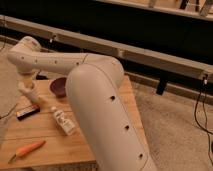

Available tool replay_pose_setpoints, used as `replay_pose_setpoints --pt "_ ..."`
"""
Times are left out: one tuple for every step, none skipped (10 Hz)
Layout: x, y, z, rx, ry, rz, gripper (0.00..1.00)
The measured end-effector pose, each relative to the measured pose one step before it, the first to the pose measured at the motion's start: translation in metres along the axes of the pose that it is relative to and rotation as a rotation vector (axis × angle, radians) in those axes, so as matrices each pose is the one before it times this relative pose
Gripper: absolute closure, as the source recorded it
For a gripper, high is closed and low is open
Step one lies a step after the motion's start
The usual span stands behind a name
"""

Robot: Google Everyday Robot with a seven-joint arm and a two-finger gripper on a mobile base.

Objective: Place the white sponge in the ceramic cup

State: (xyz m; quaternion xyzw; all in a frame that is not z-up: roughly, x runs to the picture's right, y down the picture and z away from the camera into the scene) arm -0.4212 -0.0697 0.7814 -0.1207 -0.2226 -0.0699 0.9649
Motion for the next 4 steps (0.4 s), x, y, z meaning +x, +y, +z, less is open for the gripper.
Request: replay_pose_setpoints --pt "0.00079 0.00042 0.00002 -0.00079 0.00535 0.00009 0.2" --pt "0.00109 -0.00051 -0.0002 0.0008 0.00107 0.00078 0.2" --pt "-0.00014 0.0002 0.00019 -0.00036 -0.00008 -0.0003 0.2" --pt "-0.00046 -0.00006 -0.00011 0.00021 -0.00056 -0.00026 0.2"
